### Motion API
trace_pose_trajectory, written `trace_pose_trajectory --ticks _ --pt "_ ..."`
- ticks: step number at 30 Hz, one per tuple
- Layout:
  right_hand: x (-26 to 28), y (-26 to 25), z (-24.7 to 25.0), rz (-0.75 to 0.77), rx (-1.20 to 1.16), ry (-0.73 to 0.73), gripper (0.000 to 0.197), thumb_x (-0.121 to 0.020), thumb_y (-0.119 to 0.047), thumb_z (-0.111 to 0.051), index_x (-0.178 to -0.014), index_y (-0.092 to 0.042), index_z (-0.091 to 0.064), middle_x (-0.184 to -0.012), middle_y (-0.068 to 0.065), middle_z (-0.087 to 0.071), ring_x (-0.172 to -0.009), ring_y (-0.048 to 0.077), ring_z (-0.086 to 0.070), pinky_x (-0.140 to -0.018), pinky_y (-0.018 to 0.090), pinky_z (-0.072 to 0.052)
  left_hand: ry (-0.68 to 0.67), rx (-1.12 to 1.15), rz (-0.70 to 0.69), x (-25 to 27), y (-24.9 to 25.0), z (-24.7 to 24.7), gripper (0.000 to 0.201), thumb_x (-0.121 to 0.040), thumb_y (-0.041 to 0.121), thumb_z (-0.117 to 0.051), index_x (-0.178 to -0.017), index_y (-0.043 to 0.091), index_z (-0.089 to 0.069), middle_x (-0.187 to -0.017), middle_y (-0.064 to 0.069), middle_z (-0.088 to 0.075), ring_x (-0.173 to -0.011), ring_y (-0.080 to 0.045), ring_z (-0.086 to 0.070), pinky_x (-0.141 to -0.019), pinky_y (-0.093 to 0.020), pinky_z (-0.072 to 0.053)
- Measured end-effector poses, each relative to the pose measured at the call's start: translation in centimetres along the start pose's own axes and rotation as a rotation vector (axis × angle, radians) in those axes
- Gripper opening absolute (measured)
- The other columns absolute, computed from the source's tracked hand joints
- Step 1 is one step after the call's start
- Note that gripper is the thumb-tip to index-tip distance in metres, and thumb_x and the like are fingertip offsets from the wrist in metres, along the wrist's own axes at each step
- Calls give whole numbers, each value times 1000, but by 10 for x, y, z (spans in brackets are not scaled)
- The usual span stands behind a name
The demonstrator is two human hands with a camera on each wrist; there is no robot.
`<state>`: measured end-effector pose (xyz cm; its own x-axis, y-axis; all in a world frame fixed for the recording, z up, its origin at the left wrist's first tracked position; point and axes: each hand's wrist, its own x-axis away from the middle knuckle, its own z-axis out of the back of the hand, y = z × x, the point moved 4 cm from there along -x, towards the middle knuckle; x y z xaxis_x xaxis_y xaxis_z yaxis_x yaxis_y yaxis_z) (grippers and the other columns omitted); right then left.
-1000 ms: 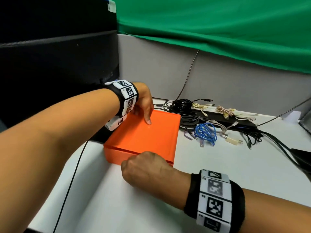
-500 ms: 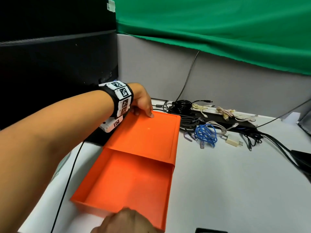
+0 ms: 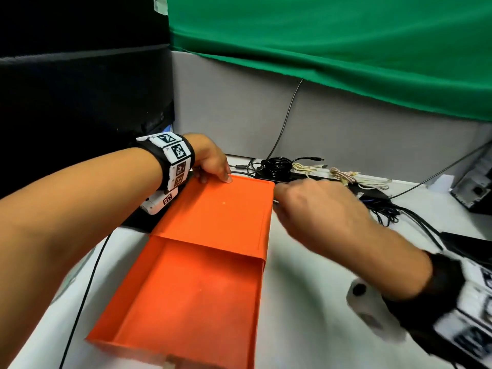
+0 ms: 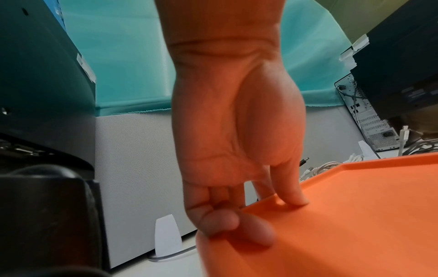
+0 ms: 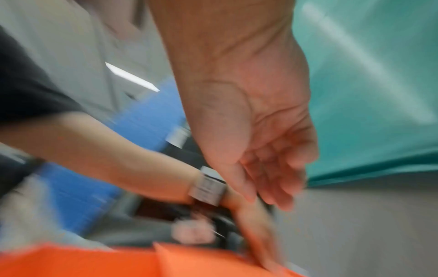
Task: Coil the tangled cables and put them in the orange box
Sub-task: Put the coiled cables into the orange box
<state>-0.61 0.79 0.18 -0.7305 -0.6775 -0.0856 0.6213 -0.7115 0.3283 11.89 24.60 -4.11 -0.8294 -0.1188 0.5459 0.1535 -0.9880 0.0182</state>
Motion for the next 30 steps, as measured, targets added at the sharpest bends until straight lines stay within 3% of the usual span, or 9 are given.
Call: trace_pose_trajectory --ticks 2,4,7,12,17,20,24,27,30 --pt "-10 42 -14 -140 -2 -86 23 -100 -29 -54 -114 -11 -53 -116 10 -61 -99 35 -66 -65 35 -40 -10 1 0 -1 1 0 40 -104 44 -49 -138 24 -53 -103 -1 -64 -65 -14 -58 -57 -26 -46" --pt "-26 63 -48 -255 -23 -208 46 -97 -42 -58 -132 -12 -52 -127 13 -54 -108 35 -64 -73 38 -46 -24 4 8 -3 -1 0 40 -103 46 -50 -136 23 -55 -106 -5 -66 -65 -15 -58 -57 -26 -46" --pt "-34 62 -95 -255 -76 -313 49 -95 -51 -56 -129 -16 -58 -128 10 -55 -113 33 -62 -87 39 -54 -35 4 11 -6 -2 0 40 -103 46 -50 -133 21 -58 -99 -5 -63 -65 -15 -57 -57 -26 -46" --pt "-39 61 -123 -315 -75 -328 38 -101 -32 -50 -129 -7 -58 -133 11 -45 -101 35 -64 -68 37 -46 -38 15 14 -5 -2 1 37 -103 46 -50 -129 21 -59 -93 0 -61 -63 -14 -54 -56 -26 -46" --pt "-39 64 -130 -374 -131 -311 36 -104 -25 -50 -131 -4 -57 -140 13 -39 -101 35 -65 -68 38 -45 -40 2 16 -7 -3 2 38 -103 49 -49 -129 23 -58 -95 -1 -59 -67 -15 -53 -60 -27 -47" --pt "-34 73 -120 -430 -243 -260 37 -103 -27 -51 -128 -2 -58 -135 13 -44 -89 32 -62 -69 39 -48 -38 -1 12 -9 -5 2 40 -103 49 -49 -130 22 -58 -91 -2 -58 -65 -15 -51 -59 -27 -46" --pt "-16 77 -76 -407 -328 -113 26 -101 -27 -50 -106 -5 -62 -123 12 -43 -78 32 -54 -69 36 -42 -41 -1 7 -11 -5 2 39 -102 50 -50 -128 24 -58 -93 -5 -58 -66 -16 -50 -60 -28 -45" --pt "2 51 -23 -292 -396 61 18 -98 -31 -50 -88 -16 -52 -107 8 -42 -81 35 -54 -75 42 -49 -65 32 4 -16 -8 0 38 -101 50 -52 -126 23 -61 -102 -8 -56 -66 -17 -50 -60 -28 -46" --pt "23 2 30 -59 -546 173 19 -96 -36 -51 -81 -28 -44 -101 2 -41 -81 26 -50 -75 39 -45 -59 63 12 -16 -10 -1 29 -103 41 -52 -118 18 -62 -91 -7 -58 -64 -18 -51 -61 -28 -45"
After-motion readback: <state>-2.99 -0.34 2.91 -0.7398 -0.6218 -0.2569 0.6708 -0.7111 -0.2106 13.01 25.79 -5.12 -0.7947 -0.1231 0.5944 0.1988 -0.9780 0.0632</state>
